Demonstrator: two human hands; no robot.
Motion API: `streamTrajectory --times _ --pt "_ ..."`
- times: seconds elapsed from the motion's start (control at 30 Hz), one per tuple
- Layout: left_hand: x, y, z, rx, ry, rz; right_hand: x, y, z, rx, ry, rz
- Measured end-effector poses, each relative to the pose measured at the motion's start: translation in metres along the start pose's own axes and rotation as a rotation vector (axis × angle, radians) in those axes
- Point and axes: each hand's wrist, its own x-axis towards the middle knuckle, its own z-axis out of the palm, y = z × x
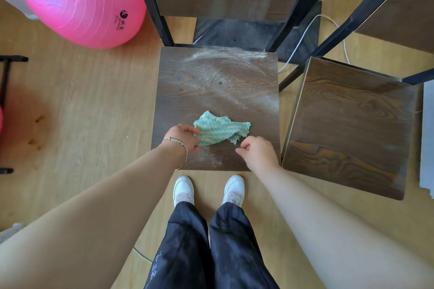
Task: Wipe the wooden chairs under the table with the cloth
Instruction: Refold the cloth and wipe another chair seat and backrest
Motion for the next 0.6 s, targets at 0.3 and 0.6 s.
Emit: streamTrajectory --times 0.3,0.6 --pt "0.004 -0.009 -0.002 0.533 0.095 0.277 0.012 0.005 0.034 -0.117 0.189 -0.189" --pt "0.021 -0.036 0.017 1.335 0.068 0.654 0.026 0.009 0.037 -0.162 0.197 -0.250"
